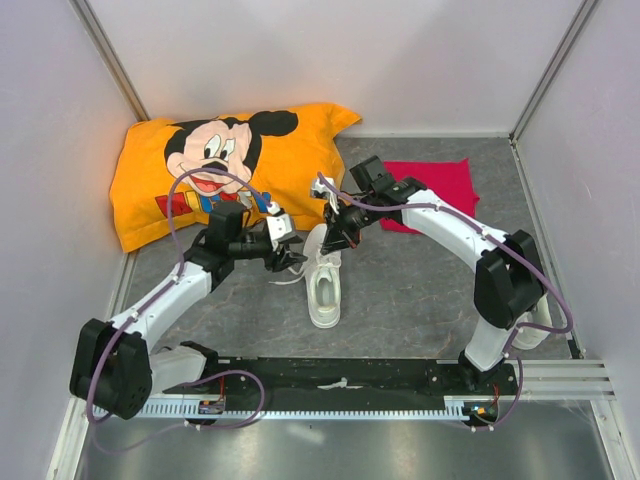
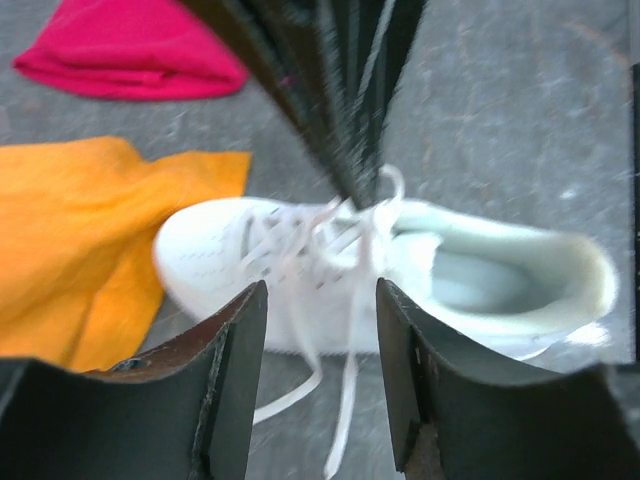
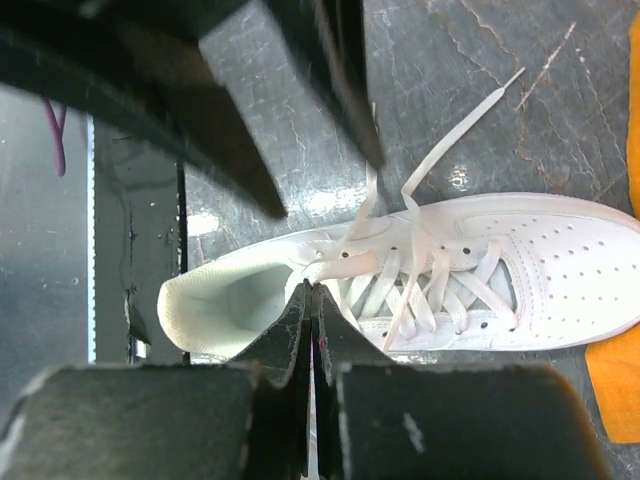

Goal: Tie the shoes

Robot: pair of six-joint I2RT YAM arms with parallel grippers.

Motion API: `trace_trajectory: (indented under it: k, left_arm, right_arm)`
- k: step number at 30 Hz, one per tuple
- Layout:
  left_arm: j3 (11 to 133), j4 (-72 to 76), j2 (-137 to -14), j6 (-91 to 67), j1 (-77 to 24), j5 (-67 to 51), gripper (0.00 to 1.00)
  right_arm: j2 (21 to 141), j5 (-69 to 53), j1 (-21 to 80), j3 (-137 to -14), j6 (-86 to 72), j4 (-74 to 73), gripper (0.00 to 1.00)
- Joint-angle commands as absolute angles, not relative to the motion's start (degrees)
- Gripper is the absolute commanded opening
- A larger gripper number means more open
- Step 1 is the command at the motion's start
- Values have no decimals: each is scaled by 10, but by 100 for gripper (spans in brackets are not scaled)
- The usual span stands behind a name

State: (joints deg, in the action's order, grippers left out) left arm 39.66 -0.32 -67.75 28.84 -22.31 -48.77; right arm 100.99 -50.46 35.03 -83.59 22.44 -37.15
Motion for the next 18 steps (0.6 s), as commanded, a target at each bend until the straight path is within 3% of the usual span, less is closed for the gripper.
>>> trace_trajectory:
  k: [1,8,18]
  left_arm:
    - [398,-47,-667,387,-175,-484,56]
    - [442,-199,-772,668,-114,-508,52]
    - [511,-315,-879,834,-142,-498,52]
  right_arm:
    - [973,-501,349,-825,218,-335,0]
    - [959,-491,348,-818,199,-317,0]
    - [953,-482,348,-802,185,-309,0]
